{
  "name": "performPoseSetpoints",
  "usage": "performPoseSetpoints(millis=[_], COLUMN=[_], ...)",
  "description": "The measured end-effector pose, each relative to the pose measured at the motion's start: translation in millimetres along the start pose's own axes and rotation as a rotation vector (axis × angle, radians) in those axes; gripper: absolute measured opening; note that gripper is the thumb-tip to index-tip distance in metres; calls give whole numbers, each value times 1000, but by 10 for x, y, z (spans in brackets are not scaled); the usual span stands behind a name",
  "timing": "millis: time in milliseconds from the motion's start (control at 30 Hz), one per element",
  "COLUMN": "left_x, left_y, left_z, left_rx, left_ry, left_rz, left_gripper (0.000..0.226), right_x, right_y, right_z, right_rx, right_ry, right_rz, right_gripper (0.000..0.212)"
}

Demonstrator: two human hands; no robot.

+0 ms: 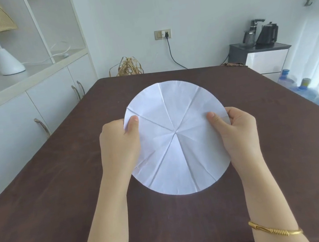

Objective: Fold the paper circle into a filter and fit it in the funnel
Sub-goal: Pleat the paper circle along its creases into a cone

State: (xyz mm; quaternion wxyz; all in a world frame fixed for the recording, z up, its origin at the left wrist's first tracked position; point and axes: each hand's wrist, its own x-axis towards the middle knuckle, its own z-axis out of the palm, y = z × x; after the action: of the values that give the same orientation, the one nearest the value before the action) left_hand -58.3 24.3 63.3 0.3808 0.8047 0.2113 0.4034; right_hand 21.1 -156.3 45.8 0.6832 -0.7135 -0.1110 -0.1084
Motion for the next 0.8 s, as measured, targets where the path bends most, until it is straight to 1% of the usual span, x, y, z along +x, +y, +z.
performPoseSetpoints(millis=[67, 133, 233, 300, 433, 567, 667, 733, 800], left_x=[1, -10, -20, -6, -6, -34, -1, 23, 25], left_y=[-55, -99, -118, -116, -135, -188, -224, -243, -250], left_z=[1, 7, 14, 18, 35, 58, 27, 2, -6], left_rx=[-88, -98, -63, -84, -66, -94, -83, -125, -158], left_ry=[-52, -84, -121, -137, -103, -59, -119, -189, -206], left_rz=[-94, -141, -113, -96, -33, -11, 8, -16, -14], left_gripper=[45, 45, 43, 45, 45, 53, 53, 54, 52], right_x=[19, 31, 20, 3, -16, -15, -8, -14, -27], right_y=[21, 22, 33, 37, 39, 35, 33, 36, 40], right_z=[4, 0, -16, -17, -37, -65, -66, -60, -49], right_rx=[-45, -53, -73, -73, -51, -28, -37, -38, -40], right_ry=[37, 19, -31, -45, -64, -71, -72, -82, -93], right_rz=[1, 17, 50, 65, 102, 114, 99, 97, 94], right_gripper=[19, 24, 22, 19, 17, 16, 15, 15, 16])
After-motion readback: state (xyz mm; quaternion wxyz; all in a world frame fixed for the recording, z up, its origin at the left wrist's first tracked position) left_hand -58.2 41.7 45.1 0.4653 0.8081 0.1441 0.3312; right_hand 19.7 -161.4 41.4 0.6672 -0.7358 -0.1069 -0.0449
